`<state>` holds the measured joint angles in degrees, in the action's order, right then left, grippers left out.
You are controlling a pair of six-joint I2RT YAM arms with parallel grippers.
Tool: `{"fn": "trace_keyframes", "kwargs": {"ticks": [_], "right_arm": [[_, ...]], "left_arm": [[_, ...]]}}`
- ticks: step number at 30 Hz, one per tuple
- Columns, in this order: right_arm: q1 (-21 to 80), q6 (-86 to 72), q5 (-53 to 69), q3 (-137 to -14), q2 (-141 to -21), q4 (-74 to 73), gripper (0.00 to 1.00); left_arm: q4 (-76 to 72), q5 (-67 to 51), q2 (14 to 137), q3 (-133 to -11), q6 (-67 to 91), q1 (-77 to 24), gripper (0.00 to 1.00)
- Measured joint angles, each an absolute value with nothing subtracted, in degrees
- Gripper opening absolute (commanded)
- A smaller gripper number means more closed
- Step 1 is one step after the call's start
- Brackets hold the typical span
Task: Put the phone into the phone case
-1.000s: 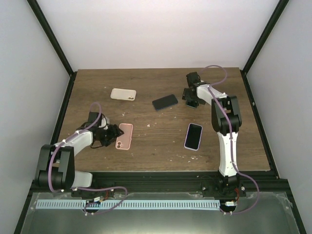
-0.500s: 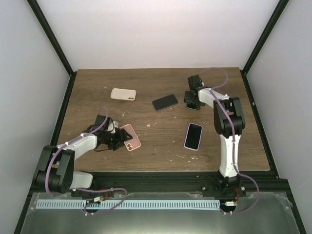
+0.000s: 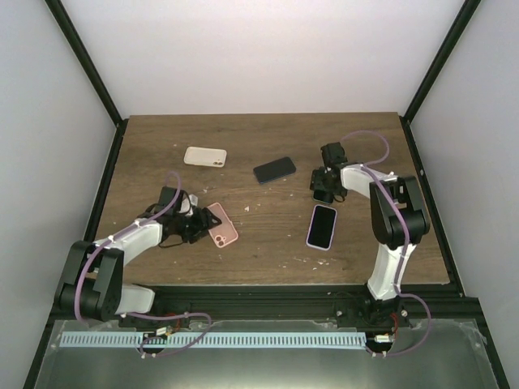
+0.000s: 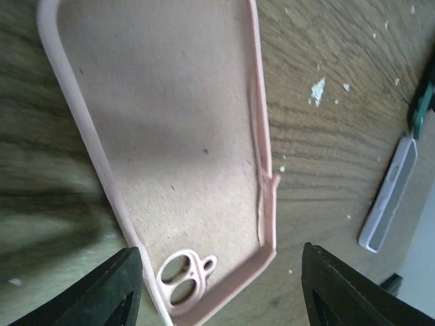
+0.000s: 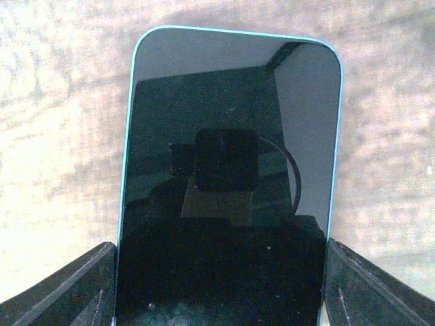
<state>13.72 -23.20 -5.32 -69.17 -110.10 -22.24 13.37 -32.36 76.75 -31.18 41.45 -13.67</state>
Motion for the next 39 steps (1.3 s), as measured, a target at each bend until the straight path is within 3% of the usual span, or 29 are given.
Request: {"fn": "trace_keyframes", "kwargs": {"ticks": [12, 22, 39], "right_arm": [[14.83, -23.62, -1.13, -58.57, -101.12, -21.08, 0.55], [20.12, -24.47, 1.8, -56.77, -93.73, -21.89, 0.54], [37.56, -31.94, 5.91, -54.11, -85.23, -20.01, 0.54]], "left_arm": [[15.7, -20.99, 80.82, -34.09, 39.13, -13.13, 0.48], [10.92, -21.71, 88.71, -38.26, 37.54, -12.75, 0.25], [7.03, -29.82, 91.42, -37.5, 39.46, -15.77, 0.15]]}}
